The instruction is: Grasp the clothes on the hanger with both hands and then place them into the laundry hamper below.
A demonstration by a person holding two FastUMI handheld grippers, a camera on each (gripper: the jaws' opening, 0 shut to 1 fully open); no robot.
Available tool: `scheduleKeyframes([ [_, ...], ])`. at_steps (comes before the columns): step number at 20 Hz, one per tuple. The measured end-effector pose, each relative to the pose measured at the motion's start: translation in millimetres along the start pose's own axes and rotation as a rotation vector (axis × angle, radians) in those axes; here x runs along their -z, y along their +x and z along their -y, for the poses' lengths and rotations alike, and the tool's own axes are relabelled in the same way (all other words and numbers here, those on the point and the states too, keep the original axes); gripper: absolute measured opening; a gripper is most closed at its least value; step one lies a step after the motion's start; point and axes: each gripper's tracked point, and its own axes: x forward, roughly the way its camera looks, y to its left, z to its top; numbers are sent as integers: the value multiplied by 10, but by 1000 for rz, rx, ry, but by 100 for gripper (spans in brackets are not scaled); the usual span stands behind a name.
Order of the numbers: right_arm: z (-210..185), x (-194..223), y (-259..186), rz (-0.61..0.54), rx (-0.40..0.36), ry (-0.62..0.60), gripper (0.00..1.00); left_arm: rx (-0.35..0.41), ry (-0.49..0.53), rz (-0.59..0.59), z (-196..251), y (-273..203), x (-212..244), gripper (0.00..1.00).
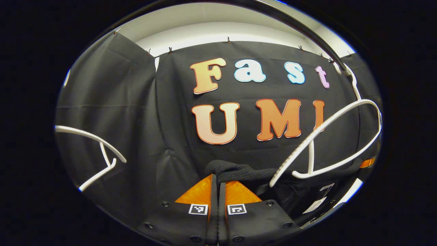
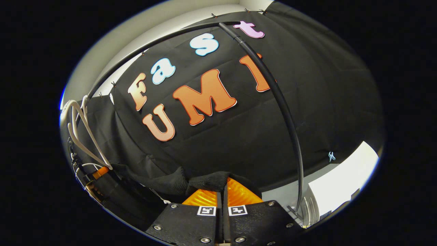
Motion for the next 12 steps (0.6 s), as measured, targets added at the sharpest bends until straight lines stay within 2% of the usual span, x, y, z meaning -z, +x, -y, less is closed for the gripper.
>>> scheduleKeyframes([
  [3,56,204,-37,-25,15,-12,0,13,-57,-36,64,-159,187,7],
  [12,149,923,-42,-133,58,-11,0,30,-91,-185,162,-351,1017,7],
])
